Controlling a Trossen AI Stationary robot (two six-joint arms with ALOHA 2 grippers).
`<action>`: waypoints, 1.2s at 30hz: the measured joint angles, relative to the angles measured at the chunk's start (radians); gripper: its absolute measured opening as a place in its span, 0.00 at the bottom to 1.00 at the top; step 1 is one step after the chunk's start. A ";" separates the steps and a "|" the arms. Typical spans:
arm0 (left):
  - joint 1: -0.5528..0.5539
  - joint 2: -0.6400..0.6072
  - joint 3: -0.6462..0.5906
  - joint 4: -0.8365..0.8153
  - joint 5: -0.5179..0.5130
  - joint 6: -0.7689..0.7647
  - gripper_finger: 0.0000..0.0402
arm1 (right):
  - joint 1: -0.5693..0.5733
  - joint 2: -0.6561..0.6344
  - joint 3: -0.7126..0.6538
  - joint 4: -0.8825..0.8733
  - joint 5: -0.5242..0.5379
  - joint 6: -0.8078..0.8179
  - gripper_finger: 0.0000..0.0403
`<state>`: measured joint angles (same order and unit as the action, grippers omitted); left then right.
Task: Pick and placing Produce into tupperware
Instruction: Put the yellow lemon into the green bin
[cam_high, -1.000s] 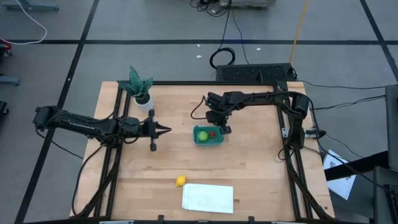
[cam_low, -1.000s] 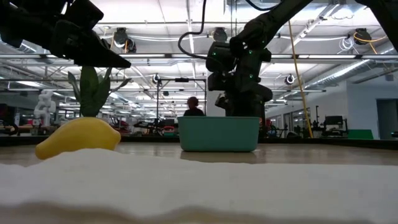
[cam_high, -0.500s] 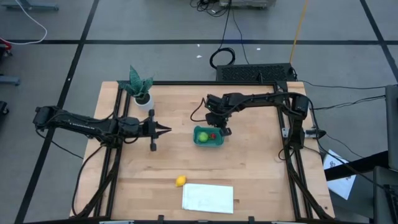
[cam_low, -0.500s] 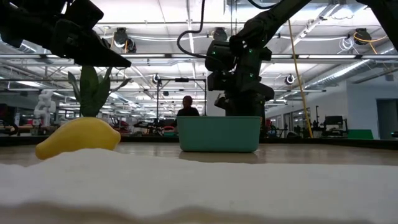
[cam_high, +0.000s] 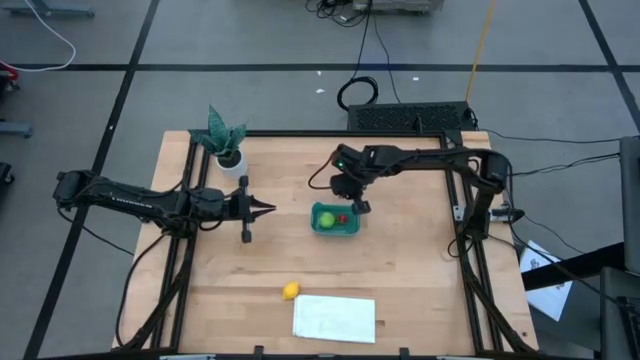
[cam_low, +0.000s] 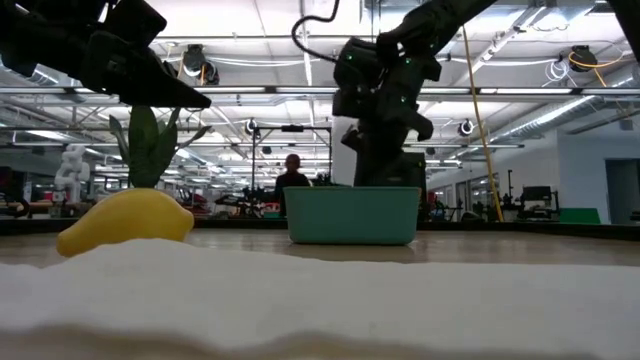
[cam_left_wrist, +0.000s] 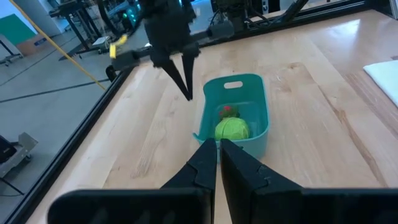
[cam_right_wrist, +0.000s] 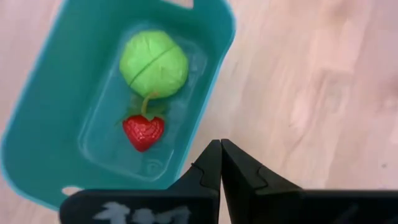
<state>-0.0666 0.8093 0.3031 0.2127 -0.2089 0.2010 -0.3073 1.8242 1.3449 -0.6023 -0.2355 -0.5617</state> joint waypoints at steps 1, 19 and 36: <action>0.000 0.000 0.000 0.000 0.000 0.000 0.06 | 0.000 -0.010 0.000 0.001 -0.001 0.000 0.00; 0.000 0.000 0.001 0.037 -0.002 0.003 0.06 | 0.013 -0.185 0.000 0.114 -0.031 0.081 0.00; 0.000 0.000 0.001 0.052 -0.037 0.014 0.06 | 0.011 -0.417 0.000 0.217 -0.134 0.211 0.00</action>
<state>-0.0668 0.8089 0.3038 0.2649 -0.2455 0.2150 -0.2958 1.4074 1.3449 -0.3857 -0.3691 -0.3504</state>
